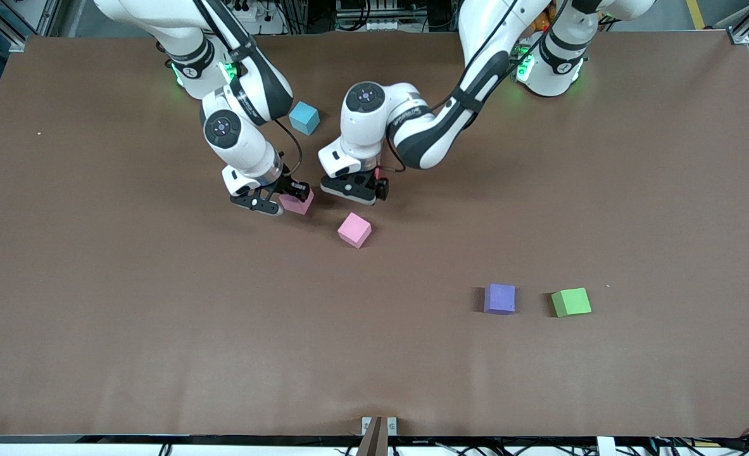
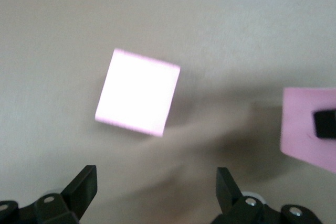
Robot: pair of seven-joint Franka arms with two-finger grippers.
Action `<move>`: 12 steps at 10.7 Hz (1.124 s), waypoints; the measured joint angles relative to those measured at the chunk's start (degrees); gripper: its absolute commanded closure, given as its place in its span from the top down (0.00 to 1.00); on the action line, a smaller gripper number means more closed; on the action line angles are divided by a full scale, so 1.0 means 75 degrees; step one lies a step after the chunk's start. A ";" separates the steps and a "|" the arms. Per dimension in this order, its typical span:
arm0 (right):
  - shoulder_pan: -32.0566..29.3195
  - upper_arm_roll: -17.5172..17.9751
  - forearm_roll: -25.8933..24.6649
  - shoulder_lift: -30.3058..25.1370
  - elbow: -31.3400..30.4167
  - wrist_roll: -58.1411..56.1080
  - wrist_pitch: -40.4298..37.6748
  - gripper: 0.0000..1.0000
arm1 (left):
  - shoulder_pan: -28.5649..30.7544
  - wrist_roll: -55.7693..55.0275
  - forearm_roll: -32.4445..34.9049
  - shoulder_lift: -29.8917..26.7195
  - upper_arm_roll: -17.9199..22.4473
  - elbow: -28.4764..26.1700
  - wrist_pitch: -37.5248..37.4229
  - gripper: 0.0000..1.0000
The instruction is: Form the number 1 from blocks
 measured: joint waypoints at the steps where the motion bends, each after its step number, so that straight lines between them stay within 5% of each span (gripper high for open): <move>1: -0.0222 -0.0008 0.0000 -0.0141 0.0000 -0.0287 -0.0201 0.48 | 0.0004 0.0225 0.0000 0.0111 0.0148 0.0064 0.0271 1.00; 5: -0.1348 -0.0057 -0.0003 -0.0302 -0.0007 -0.0805 -0.0448 0.48 | 0.0004 0.0536 0.0000 0.0469 0.0492 0.0355 0.0741 1.00; 12: -0.1458 -0.0069 -0.0005 -0.0304 -0.0009 -0.0915 -0.0449 0.47 | -0.0141 0.0585 0.0001 0.0987 0.0593 0.0626 0.1096 1.00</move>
